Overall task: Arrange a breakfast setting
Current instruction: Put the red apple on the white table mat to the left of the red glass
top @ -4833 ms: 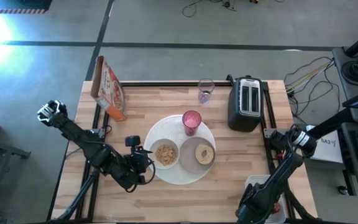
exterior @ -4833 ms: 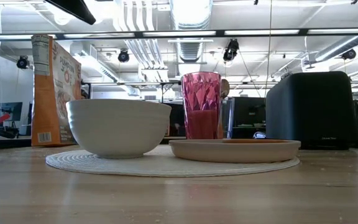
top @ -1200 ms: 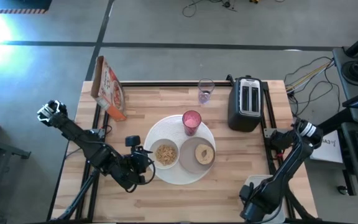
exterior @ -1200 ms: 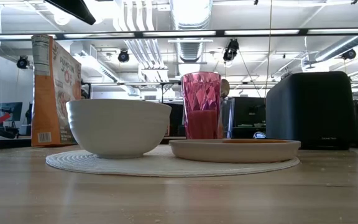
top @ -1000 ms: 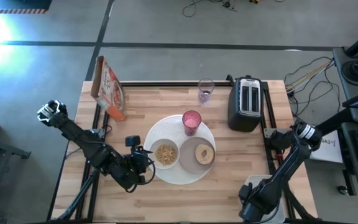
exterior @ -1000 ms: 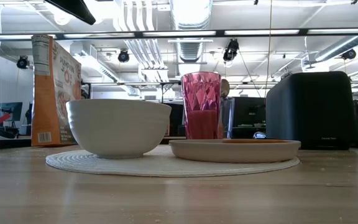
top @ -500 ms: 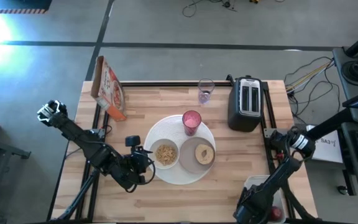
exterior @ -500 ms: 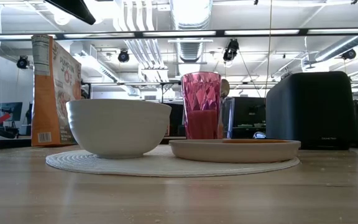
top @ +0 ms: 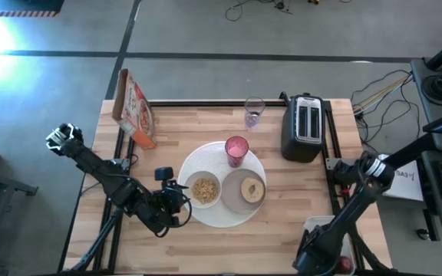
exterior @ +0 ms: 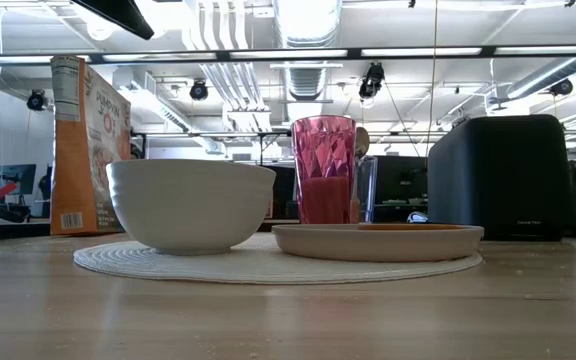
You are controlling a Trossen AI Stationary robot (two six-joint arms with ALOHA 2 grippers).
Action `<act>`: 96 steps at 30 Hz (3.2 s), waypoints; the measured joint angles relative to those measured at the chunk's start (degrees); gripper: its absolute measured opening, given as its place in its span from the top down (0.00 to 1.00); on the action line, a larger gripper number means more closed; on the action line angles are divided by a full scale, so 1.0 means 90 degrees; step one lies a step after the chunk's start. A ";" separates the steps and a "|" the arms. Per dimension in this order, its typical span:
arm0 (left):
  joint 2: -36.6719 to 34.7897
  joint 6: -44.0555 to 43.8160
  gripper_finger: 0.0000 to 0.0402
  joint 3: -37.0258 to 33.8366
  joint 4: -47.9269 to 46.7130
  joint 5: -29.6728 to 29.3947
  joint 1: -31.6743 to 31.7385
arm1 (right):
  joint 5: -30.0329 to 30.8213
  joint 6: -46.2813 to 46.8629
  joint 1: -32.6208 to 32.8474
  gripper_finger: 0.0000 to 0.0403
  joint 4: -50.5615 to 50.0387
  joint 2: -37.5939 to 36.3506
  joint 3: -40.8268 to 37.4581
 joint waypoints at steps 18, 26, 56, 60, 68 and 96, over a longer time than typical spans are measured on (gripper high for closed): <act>0.0000 0.0000 0.61 0.0000 -0.0002 -0.0002 0.0000 | 0.3359 0.1334 0.0016 0.59 -0.0365 -0.1563 0.0000; 0.0000 -0.0009 0.61 0.0000 0.0000 -0.0001 -0.0002 | 0.4097 0.1442 0.0013 0.59 -0.0694 -0.2074 0.0005; -0.0017 0.0601 0.61 0.0000 0.1151 -0.0817 0.0000 | 1.2148 -0.4505 -0.1367 0.59 0.3718 -0.1535 0.0027; -0.0019 0.1210 0.61 0.0000 0.1820 -0.1170 0.0000 | 1.1709 -0.6158 -0.1689 0.59 0.5268 -0.1356 0.0024; -0.0019 0.1503 0.61 0.0000 0.1514 -0.1175 0.0032 | 1.1255 -0.7290 -0.2037 0.59 0.6228 -0.1440 0.0024; 0.0591 0.2356 0.37 0.0000 0.3884 0.0394 -0.0058 | 1.0362 -0.7363 -0.2212 0.57 0.6249 -0.1641 0.0066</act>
